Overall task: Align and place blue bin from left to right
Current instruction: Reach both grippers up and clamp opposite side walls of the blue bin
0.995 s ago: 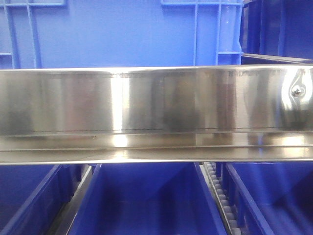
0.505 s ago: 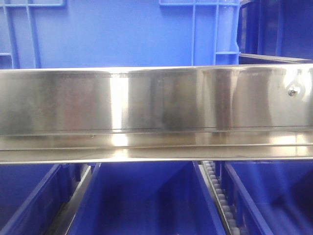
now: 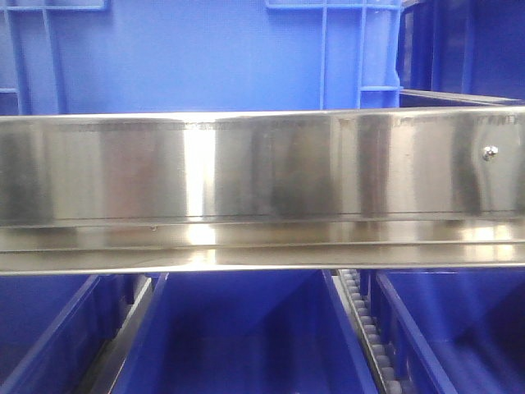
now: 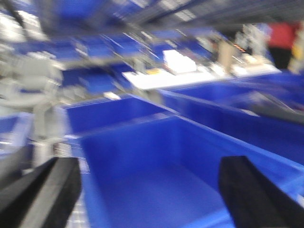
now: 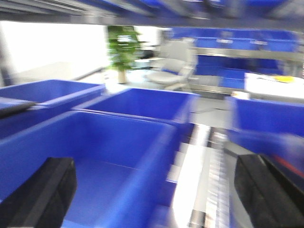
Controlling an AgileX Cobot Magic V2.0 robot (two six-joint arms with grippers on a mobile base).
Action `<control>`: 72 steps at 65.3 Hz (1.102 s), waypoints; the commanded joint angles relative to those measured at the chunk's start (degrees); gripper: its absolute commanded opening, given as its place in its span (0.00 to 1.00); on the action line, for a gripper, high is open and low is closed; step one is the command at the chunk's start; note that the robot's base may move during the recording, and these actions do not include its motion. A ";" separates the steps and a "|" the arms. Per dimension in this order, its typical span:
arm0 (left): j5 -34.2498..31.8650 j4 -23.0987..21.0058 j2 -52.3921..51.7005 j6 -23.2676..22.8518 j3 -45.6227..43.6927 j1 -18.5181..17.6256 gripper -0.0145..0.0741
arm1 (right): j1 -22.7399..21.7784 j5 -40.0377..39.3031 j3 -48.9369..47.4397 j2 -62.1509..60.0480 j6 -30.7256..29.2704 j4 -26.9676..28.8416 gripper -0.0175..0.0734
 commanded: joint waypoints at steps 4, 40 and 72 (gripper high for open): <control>0.26 0.38 7.20 0.02 -5.35 -4.00 0.85 | 7.98 1.36 -7.34 7.74 -2.12 -0.45 0.82; 31.52 13.98 35.71 -15.21 -36.80 1.88 0.84 | 13.84 34.56 -42.93 42.43 20.57 -26.78 0.82; 41.09 7.33 53.28 -9.66 -50.56 12.01 0.84 | 3.95 37.58 -57.92 60.29 15.37 -10.65 0.82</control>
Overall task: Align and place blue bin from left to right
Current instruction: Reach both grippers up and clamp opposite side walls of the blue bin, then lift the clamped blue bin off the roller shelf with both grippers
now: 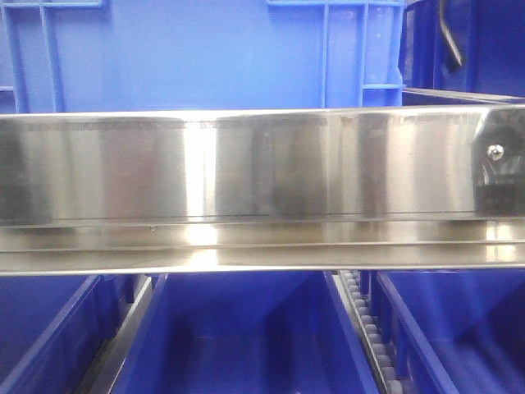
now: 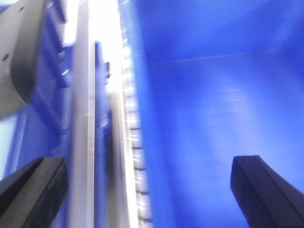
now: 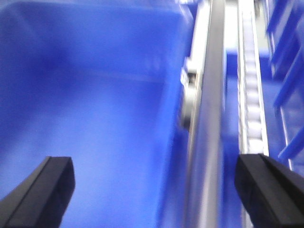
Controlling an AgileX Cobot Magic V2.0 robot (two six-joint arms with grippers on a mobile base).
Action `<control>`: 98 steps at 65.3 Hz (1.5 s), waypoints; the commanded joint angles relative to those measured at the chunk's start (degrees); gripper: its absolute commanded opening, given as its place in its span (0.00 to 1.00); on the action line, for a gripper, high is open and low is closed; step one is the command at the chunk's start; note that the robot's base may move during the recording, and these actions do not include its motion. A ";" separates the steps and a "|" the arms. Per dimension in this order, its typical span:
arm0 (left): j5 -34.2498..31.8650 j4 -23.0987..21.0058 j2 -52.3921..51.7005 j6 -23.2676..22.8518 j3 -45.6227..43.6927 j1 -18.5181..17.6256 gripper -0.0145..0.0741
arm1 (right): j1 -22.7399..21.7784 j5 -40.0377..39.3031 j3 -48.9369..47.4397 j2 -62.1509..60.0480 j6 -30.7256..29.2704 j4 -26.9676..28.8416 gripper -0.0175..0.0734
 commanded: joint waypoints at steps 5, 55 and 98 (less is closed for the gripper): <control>-0.13 -0.74 2.44 1.04 -0.59 0.09 0.84 | 0.05 -0.42 -0.62 2.37 -2.20 1.09 0.82; -0.13 -6.24 9.55 1.14 -0.59 2.97 0.84 | -0.30 -0.42 -0.62 9.80 -1.63 1.09 0.82; -0.13 -6.13 9.55 1.14 -0.59 2.97 0.04 | -0.30 -0.42 -0.62 10.77 -1.63 0.98 0.03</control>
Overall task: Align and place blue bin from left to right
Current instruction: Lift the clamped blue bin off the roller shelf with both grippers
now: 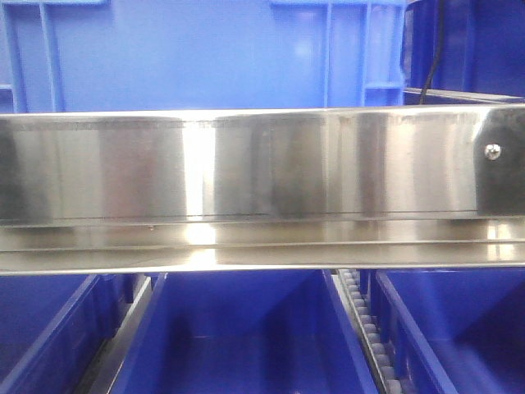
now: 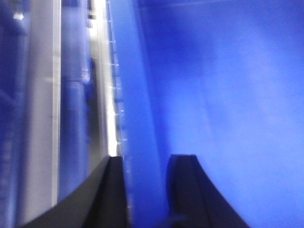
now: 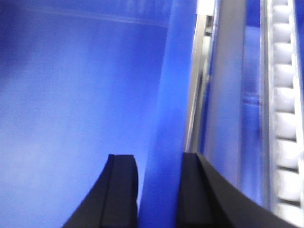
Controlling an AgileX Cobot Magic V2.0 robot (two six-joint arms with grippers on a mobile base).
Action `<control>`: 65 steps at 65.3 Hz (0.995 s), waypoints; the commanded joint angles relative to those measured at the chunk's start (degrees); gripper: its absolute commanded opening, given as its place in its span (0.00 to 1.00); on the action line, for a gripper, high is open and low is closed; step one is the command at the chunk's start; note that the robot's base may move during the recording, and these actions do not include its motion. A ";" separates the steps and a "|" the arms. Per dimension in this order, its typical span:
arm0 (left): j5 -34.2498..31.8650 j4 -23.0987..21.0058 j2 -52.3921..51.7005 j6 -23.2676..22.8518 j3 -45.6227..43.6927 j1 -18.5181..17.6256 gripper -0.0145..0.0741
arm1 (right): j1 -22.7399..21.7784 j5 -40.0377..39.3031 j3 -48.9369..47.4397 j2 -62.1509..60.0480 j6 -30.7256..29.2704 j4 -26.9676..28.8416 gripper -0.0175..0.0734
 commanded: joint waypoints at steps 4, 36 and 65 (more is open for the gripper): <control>-0.30 0.03 -0.28 0.42 -0.46 0.19 0.04 | -0.04 -0.46 -0.49 -0.18 -0.84 -0.11 0.03; -0.30 0.40 -5.04 0.42 -1.26 0.07 0.04 | -0.04 -0.46 -0.57 -4.75 -0.84 -1.79 0.03; -0.30 0.40 -13.69 0.30 -1.58 -3.60 0.04 | -0.04 -0.46 -1.37 -14.49 -0.84 -3.11 0.03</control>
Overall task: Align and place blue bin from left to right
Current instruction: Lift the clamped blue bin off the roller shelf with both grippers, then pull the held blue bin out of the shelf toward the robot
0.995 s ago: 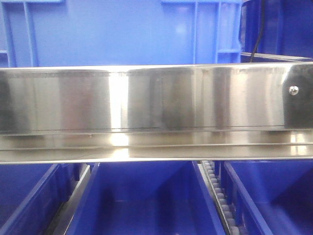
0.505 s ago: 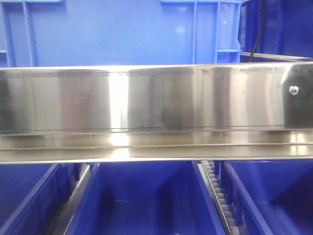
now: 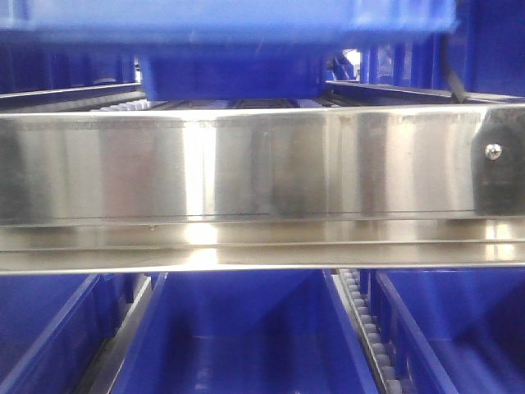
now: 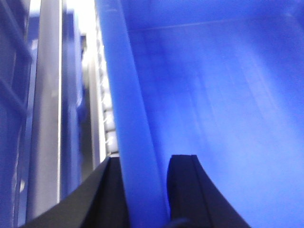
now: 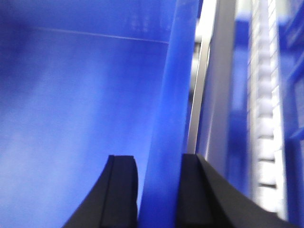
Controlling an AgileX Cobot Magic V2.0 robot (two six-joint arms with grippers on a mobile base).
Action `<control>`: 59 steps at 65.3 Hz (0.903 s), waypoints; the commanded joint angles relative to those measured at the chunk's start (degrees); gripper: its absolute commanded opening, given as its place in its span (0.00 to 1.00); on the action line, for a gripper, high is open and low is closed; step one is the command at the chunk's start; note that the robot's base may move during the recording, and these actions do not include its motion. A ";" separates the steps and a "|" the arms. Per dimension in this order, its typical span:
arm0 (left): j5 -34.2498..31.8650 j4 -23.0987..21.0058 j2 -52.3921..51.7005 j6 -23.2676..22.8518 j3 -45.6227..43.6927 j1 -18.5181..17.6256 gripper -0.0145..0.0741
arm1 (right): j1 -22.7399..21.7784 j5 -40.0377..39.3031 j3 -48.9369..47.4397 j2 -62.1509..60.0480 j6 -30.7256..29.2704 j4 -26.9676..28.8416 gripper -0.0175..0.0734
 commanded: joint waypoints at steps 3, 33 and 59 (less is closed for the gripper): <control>-2.83 0.64 -3.43 0.95 -1.00 -1.54 0.04 | -0.36 -3.65 -1.23 -4.12 -1.23 -2.87 0.03; -3.90 0.51 -4.25 -0.57 -1.00 -2.32 0.04 | -0.36 -3.65 -1.35 -7.31 -1.23 -5.40 0.03; -4.19 0.63 -4.25 -0.57 -1.00 -2.32 0.04 | -0.36 -3.65 -1.35 -7.31 -1.23 -5.40 0.03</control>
